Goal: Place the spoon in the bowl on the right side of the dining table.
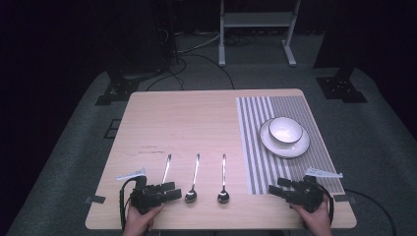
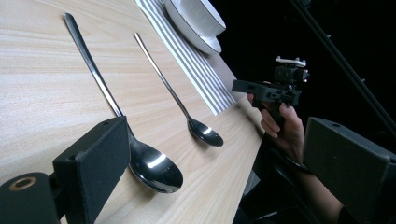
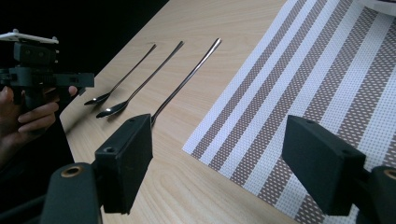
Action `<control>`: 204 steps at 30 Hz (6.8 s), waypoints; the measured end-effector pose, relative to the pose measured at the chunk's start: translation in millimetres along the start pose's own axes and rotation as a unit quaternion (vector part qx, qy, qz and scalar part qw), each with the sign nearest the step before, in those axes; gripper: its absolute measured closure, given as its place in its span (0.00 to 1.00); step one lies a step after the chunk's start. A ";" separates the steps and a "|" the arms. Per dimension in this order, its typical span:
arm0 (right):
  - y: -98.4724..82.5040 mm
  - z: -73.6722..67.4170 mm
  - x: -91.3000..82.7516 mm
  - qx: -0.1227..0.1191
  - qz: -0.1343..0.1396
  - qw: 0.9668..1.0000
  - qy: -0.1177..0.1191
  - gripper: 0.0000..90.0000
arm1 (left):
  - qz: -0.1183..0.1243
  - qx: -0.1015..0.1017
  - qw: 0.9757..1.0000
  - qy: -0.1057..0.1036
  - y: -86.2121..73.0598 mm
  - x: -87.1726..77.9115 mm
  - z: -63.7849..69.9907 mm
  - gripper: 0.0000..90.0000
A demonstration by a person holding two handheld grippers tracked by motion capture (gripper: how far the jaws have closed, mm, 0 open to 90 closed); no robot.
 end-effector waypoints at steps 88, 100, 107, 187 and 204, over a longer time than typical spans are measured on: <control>74.1 -60.2 141.8 -0.074 -0.130 0.984 0.094 0.27 | -0.123 -0.031 0.992 -0.008 -27.3 50.2 0.0 0.08; 74.3 -62.8 157.0 -0.069 -0.137 0.982 0.105 0.27 | -0.124 -0.035 0.992 -0.009 -27.5 50.3 -0.8 0.08; 78.8 -65.0 166.8 -0.067 -0.139 0.982 0.111 0.28 | -0.124 -0.036 0.992 -0.010 -27.5 50.2 -0.5 0.08; 104.4 -53.2 181.6 0.057 -0.111 0.976 0.179 0.99 | -0.095 -0.018 0.995 -0.018 -19.1 39.0 5.2 0.08; 122.0 -37.0 149.5 0.052 -0.086 0.984 0.150 0.99 | -0.093 -0.015 0.995 -0.007 -19.0 37.4 3.6 0.08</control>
Point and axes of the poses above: each handheld gripper's, and its own axes: x roughly forward along the jaws, y roughly out of its top, z roughly to its right, the point moved 3 cm from there along x, roughly forward along the jaws, and after that the axes turned 8 degrees about -x, right-handed, at the moved point
